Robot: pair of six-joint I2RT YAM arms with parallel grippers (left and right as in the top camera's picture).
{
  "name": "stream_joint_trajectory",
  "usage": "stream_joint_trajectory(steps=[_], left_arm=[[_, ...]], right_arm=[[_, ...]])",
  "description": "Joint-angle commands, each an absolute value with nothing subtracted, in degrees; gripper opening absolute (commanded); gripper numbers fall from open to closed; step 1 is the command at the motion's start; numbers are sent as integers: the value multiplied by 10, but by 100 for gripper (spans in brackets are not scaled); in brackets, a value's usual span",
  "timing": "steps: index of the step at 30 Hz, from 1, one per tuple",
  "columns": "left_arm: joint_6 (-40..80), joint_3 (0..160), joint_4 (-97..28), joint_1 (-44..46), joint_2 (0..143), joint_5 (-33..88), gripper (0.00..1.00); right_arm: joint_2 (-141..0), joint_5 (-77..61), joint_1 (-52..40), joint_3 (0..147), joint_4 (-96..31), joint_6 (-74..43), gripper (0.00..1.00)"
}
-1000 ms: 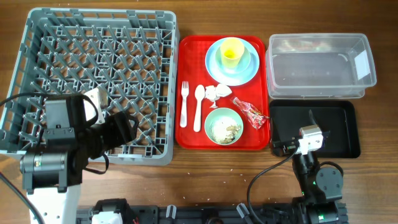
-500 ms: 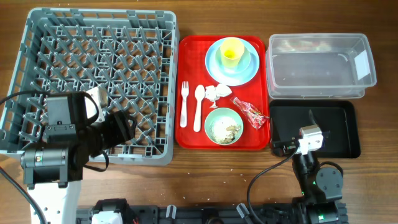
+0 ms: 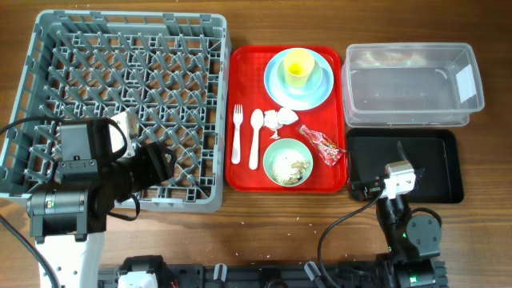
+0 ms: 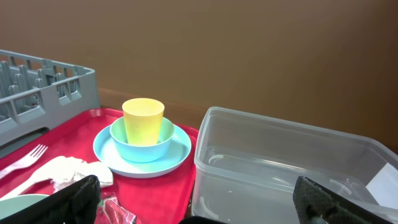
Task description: Sort waste into correct bins and load items into the dishwasher rack
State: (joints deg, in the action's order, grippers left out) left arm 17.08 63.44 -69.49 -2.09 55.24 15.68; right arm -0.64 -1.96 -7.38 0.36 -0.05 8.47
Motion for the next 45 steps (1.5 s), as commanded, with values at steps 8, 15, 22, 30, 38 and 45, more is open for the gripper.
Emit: stream_joint_trajectory(steps=[8,15,22,30,38,45], left_arm=[[172,637,-695,-20,552,149,71],[172,637,-695,-20,552,149,71],[172,637,-695,-20,552,149,71],[172,637,-695,-20,552,149,71],[227,638,-590,70,564,135,35],[296,638,-436,370,825,17,35]], right_arm=[[-3,-28,-70,3,1,90,100],[-3,-28,-70,3,1,90,100],[-3,-28,-70,3,1,90,100],[-3,-28,-70,3,1,90,100],[-3,-28,-70,3,1,90,100],[-3,-28,-70,3,1,90,100]])
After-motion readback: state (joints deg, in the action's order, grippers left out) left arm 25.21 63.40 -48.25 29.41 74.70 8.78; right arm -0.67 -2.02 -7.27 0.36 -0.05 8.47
